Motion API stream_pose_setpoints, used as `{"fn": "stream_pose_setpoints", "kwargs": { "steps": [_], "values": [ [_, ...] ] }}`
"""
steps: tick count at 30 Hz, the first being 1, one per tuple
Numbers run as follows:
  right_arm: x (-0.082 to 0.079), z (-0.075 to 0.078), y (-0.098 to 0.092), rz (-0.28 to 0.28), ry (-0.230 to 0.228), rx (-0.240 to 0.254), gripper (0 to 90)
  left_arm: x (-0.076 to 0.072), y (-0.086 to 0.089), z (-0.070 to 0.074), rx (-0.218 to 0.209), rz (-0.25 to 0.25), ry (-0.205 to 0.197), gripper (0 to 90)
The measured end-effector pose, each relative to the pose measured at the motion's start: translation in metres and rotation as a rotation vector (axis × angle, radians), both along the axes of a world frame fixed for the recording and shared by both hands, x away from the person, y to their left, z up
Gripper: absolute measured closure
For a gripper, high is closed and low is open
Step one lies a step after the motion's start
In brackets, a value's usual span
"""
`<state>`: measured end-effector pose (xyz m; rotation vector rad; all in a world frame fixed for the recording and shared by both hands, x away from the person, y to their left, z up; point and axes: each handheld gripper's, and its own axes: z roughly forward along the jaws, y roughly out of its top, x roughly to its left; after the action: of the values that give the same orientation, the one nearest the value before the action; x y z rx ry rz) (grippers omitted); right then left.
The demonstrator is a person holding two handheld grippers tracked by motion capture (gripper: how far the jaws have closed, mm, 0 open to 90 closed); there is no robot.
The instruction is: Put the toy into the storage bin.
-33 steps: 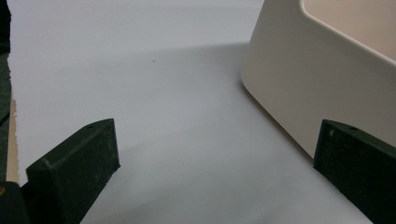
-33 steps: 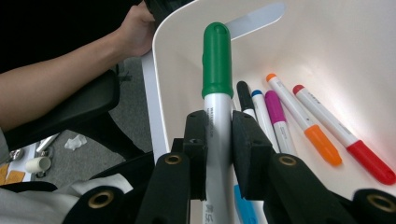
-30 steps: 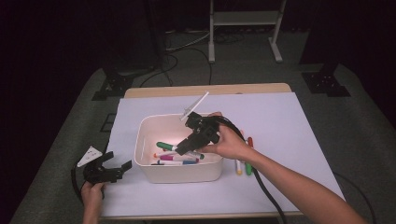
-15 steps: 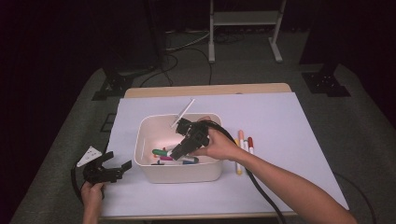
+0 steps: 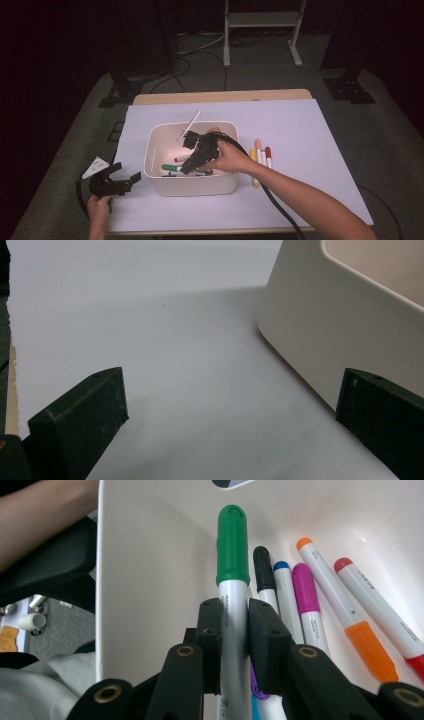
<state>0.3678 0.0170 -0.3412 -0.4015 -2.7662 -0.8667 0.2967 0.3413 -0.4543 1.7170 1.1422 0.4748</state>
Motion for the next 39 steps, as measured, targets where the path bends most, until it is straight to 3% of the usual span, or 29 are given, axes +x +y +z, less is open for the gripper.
{"fn": "stream_pose_setpoints", "kwargs": {
  "steps": [8, 9, 13, 20, 33, 39],
  "values": [
    [-0.003, -0.003, 0.006, 0.017, -0.017, -0.031, 75.3, 0.000, 0.000, 0.000, -0.001, -0.001, 0.000, 0.0],
    [-0.005, -0.003, 0.006, 0.017, -0.028, -0.042, 70.2, 0.000, 0.000, 0.000, -0.003, 0.000, -0.001, 0.0],
    [-0.006, -0.001, 0.004, 0.011, -0.044, -0.055, 65.4, 0.000, 0.000, 0.000, -0.003, -0.001, 0.001, 0.0],
    [-0.005, 0.014, -0.011, -0.021, -0.050, -0.006, 60.3, 0.000, 0.000, 0.000, 0.001, -0.002, 0.002, 0.0],
    [-0.004, 0.046, -0.077, -0.142, -0.088, 0.103, 55.1, 0.000, -0.001, 0.000, 0.005, 0.001, 0.003, 0.0],
    [-0.005, 0.052, -0.107, -0.203, -0.098, 0.121, 54.7, 0.000, -0.001, 0.000, 0.006, 0.002, 0.003, 0.0]
  ]
}}
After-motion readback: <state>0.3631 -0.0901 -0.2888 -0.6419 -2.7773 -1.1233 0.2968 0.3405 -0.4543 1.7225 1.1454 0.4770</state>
